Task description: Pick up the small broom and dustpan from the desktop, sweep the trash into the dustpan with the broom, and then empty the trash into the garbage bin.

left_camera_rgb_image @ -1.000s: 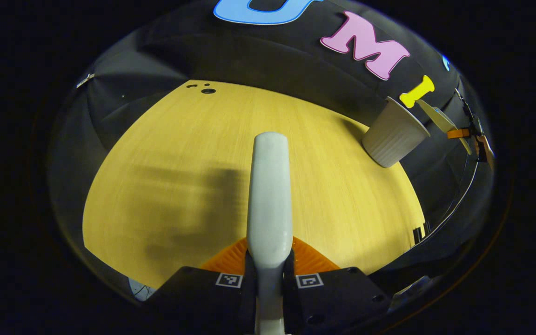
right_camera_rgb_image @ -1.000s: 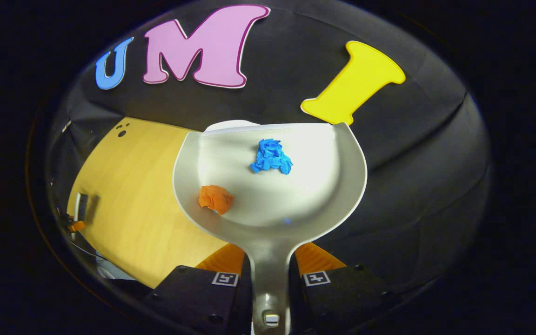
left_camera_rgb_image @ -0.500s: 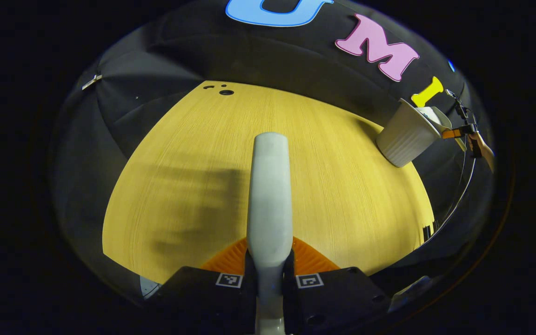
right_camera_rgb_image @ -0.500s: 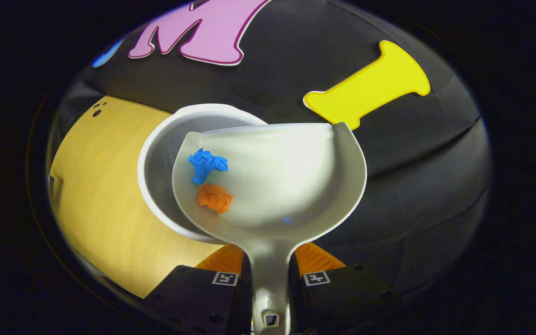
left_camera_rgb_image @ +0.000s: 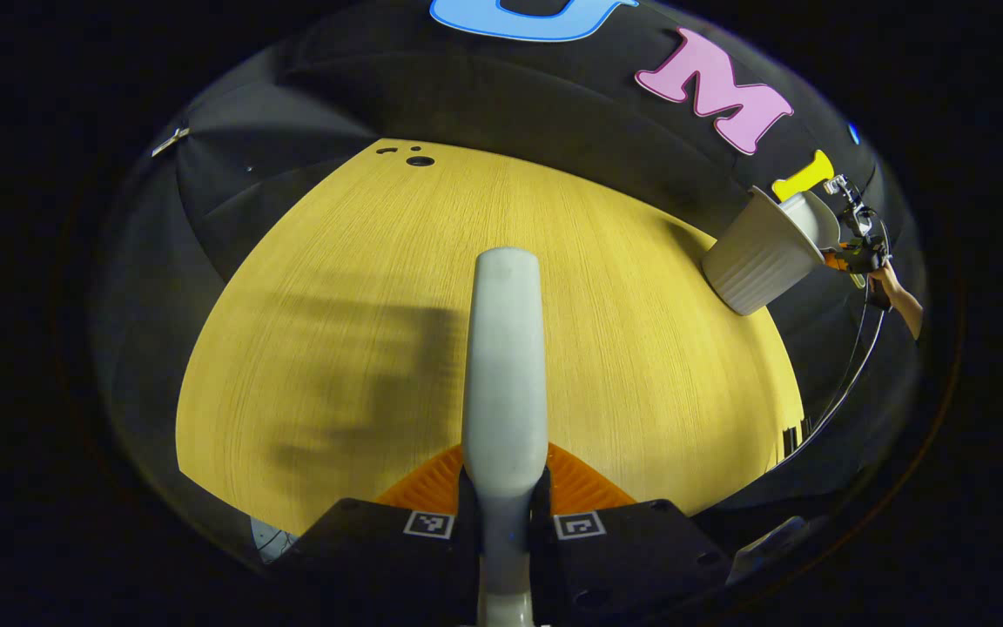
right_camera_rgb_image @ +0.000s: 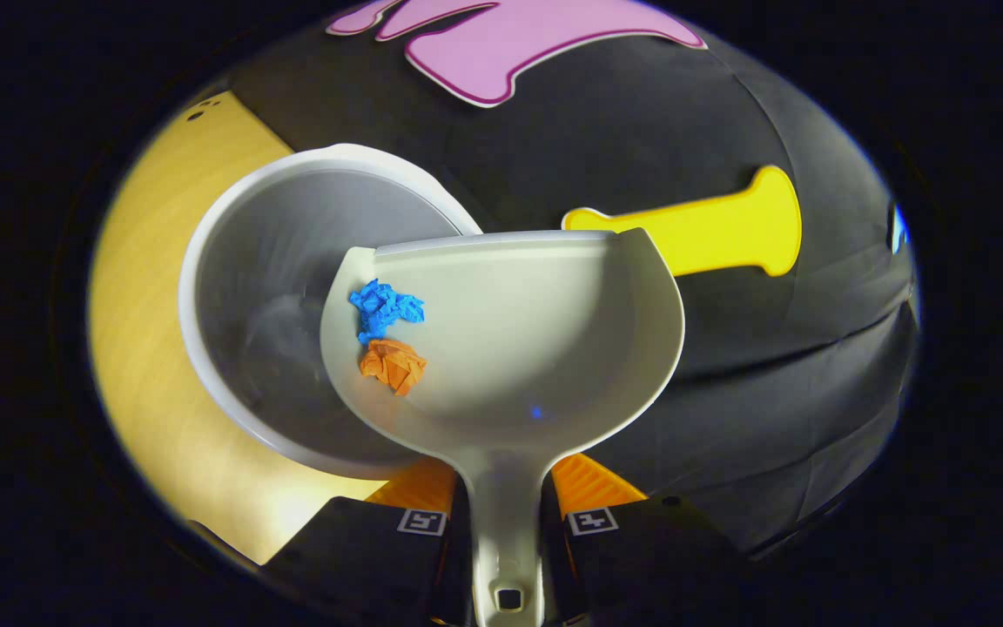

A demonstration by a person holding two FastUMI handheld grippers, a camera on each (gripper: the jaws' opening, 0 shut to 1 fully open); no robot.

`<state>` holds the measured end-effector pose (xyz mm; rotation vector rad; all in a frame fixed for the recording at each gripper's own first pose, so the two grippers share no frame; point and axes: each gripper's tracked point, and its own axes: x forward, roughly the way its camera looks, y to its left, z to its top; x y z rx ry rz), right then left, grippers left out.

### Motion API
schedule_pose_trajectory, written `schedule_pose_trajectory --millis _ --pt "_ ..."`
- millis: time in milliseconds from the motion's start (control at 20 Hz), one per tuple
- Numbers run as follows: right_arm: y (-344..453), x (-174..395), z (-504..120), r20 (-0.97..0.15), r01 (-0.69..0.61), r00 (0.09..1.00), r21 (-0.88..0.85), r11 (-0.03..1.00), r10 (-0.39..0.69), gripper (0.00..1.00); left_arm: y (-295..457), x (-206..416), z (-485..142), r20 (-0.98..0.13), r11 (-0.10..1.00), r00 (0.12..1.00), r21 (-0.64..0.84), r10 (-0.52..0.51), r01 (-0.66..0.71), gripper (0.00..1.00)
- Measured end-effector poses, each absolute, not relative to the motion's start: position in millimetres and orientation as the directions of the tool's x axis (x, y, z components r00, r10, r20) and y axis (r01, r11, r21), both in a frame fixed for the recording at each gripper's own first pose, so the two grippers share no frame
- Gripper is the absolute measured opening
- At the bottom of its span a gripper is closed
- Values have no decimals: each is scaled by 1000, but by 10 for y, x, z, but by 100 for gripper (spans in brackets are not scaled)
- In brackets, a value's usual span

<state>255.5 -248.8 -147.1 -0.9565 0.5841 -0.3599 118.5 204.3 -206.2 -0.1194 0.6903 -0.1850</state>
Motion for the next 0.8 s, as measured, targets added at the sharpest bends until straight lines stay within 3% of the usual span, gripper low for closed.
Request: schedule_pose_trajectory --millis 100,150,200,350,600,800 --pt "-2492 2587 -1403 -241 10 806 -908 419 -541 36 2015 1192 -2074 -625 976 750 -168 -214 138 26" --pt "-2475 2614 -1344 -197 -1 819 -940 342 -538 41 2011 1191 -2074 -629 976 747 -168 -215 140 27" --pt "-2425 2600 -1266 -158 -10 829 -963 269 -536 36 2006 1181 -2083 -633 976 744 -166 -214 140 26" --pt "-2393 2550 -1084 -76 -25 865 -994 108 -495 35 1963 1174 -2073 -634 974 740 -166 -225 154 28" --pt "-2524 2569 -1063 -28 -13 859 -999 33 -511 35 1904 1114 -2127 -641 972 730 -168 -236 166 29" --pt "-2539 2554 -1086 -53 -18 845 -997 72 -532 36 1884 1050 -2171 -646 971 725 -166 -237 169 27"
